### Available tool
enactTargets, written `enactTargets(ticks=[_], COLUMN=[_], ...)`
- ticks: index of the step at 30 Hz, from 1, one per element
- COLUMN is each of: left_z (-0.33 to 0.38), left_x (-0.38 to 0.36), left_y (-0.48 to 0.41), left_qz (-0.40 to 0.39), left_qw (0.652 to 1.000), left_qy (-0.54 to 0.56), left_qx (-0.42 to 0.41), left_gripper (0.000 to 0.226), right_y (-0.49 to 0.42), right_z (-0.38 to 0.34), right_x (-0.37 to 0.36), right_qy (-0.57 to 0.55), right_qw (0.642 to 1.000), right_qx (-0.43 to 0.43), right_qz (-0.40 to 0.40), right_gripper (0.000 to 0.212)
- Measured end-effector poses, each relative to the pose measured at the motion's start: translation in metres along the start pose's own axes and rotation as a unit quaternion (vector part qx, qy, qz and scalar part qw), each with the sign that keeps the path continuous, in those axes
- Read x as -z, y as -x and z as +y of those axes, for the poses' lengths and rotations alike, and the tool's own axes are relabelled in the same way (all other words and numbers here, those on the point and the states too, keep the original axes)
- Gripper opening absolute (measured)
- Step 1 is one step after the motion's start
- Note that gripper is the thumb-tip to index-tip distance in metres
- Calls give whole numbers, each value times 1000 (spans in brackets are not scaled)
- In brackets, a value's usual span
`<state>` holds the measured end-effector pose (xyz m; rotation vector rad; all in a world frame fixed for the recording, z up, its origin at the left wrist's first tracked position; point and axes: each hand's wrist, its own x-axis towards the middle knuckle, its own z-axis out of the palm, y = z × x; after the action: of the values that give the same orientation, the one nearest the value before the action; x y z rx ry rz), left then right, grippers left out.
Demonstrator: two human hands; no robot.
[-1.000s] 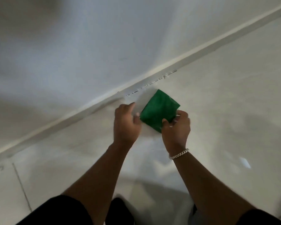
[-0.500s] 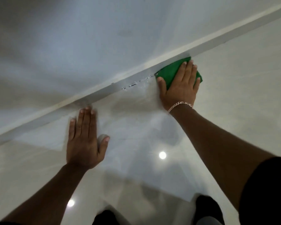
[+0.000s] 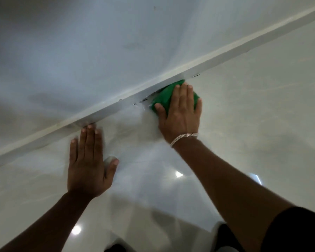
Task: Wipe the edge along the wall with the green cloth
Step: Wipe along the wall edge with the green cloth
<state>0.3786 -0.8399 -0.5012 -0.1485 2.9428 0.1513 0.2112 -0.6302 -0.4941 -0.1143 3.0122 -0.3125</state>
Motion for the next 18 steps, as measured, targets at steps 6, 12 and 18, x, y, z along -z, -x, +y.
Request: enactTargets(ticks=[6,12,18], left_z=[-2,-2,-9], left_x=[-2,0,2], left_y=[0,-2,-1], left_qz=[13,-1,-15], left_qw=[1000,1000,999], left_qy=[-10,-15,-5], left_qx=[-9,-13,-29], left_gripper=[86,87,89], right_y=[-59,-9,35], right_z=[57,-37,-42], right_x=[22,5,5], right_qy=[-6,-61,-48], right_qw=[991,984,997], right_qx=[-130,-168,23], right_qz=[15,-18,-64], right_gripper=[75,81,77])
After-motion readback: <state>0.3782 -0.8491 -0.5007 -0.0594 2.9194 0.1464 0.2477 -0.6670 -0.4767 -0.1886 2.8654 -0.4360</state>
